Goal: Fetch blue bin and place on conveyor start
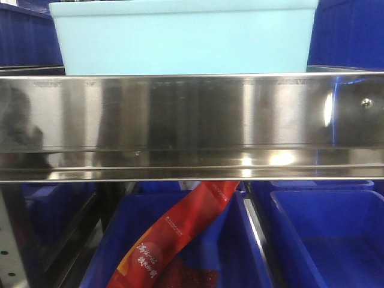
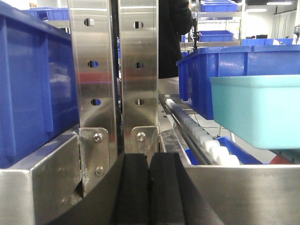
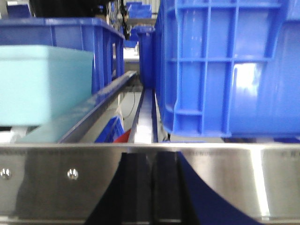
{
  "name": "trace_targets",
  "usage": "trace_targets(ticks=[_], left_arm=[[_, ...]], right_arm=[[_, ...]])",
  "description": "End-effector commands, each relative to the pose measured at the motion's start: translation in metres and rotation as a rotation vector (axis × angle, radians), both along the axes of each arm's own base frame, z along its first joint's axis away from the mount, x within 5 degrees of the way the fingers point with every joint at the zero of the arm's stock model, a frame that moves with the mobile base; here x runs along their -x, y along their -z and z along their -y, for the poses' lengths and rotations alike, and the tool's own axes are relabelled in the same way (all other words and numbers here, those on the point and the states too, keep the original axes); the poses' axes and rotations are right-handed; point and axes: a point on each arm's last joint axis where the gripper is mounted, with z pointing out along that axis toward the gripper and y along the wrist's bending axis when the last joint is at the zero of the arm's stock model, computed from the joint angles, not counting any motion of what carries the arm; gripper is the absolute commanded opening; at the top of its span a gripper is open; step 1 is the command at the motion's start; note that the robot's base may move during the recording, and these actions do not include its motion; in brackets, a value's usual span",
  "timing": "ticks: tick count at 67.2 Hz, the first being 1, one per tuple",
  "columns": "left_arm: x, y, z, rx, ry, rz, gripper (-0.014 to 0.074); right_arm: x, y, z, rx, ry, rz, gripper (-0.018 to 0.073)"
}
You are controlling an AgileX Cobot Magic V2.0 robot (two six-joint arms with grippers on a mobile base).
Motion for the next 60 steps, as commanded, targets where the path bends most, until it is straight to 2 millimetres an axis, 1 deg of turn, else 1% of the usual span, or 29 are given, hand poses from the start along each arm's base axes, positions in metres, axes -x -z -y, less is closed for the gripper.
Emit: trace_targets(ticks=[1,7,10,11,12,13,15,17,20,21,23,28,30,33,34,35,38,39,42,44,45,52,55,60], left_arm=[[0.002,-0.007,0.0,0.03,0.008,0.072,-0.0111],[0.002,-0.011,0.0,0.03,0.007,0.102,-0.0111],[0.004,-0.021,0.0,0.029,0.008,0.119,-0.0111],[0.006,-0.027,0.0,0.029,0.009,0.129,-0.0111],[0.006,-0.029,0.0,0.029,0.009,0.13,-0.0111],[0.008,-0.036,0.0,0.029,0.01,0.129,-0.0111],[0.01,-0.042,0.0,0.027,0.012,0.114,-0.0111],[0.014,-0.054,0.001,0.027,0.014,0.11,-0.0111],[0.019,-0.069,0.001,0.026,0.017,0.076,-0.0108],[0.019,-0.074,0.001,0.026,0.018,0.063,-0.0105],[0.023,-0.088,0.001,0.026,0.019,0.054,-0.009],[0.025,-0.117,0.002,0.023,0.023,-0.015,0.0005],[0.024,-0.126,0.002,0.019,0.024,-0.039,0.0045],[0.02,-0.137,0.002,0.016,0.025,-0.09,0.0111],[0.019,-0.144,0.002,0.016,0.025,-0.092,0.0134],[0.018,-0.148,0.002,0.016,0.026,-0.103,0.017],[0.011,-0.157,0.002,0.017,0.027,-0.144,0.0242],[0.007,-0.159,0.002,0.018,0.028,-0.165,0.0265],[-0.001,-0.168,0.002,0.018,0.028,-0.193,0.0339],[-0.008,-0.171,0.002,0.018,0.028,-0.212,0.0376],[-0.011,-0.172,0.002,0.018,0.028,-0.221,0.0392],[-0.042,-0.177,0.002,0.02,0.027,-0.282,0.0503],[-0.053,-0.177,0.003,-0.032,0.033,-0.312,0.0547],[-0.068,-0.18,0.009,-0.147,0.088,-0.367,0.0582]], right_arm=[[0.001,-0.006,0.001,0.019,0.007,0.062,-0.0151],[0.002,-0.012,0.001,0.009,0.015,0.134,-0.0151],[0.002,-0.014,0.002,-0.006,0.017,0.153,-0.0151],[0.003,-0.018,0.002,-0.01,0.016,0.16,-0.0151],[0.003,-0.022,0.001,-0.011,0.015,0.166,-0.0151],[0.005,-0.029,0.001,-0.01,0.013,0.177,-0.0151],[0.007,-0.037,0.0,-0.011,0.006,0.169,-0.0151],[0.009,-0.045,-0.001,-0.01,0.0,0.164,-0.0151],[0.017,-0.068,-0.003,-0.008,-0.014,0.167,-0.0151],[0.018,-0.07,-0.003,-0.008,-0.017,0.154,-0.0151],[0.023,-0.081,-0.004,-0.006,-0.024,0.158,-0.0151],[0.032,-0.112,-0.006,-0.002,-0.038,0.143,-0.0146],[0.033,-0.124,-0.007,-0.001,-0.042,0.14,-0.0127],[0.033,-0.136,-0.007,-0.001,-0.046,0.125,-0.008],[0.033,-0.14,-0.007,-0.001,-0.047,0.123,-0.0058],[0.032,-0.144,-0.007,-0.001,-0.047,0.122,-0.0035],[0.03,-0.156,-0.007,0.0,-0.048,0.125,0.0064],[0.029,-0.161,-0.007,0.0,-0.048,0.125,0.0112],[0.025,-0.17,-0.006,0.0,-0.047,0.124,0.0217],[0.021,-0.174,-0.006,-0.001,-0.047,0.118,0.0291],[0.02,-0.176,-0.006,-0.001,-0.047,0.116,0.0345],[0.001,-0.185,-0.004,-0.007,-0.046,0.068,0.0581],[-0.008,-0.187,-0.004,0.023,-0.047,0.042,0.0568],[-0.022,-0.19,-0.003,0.059,-0.049,-0.003,0.0561]])
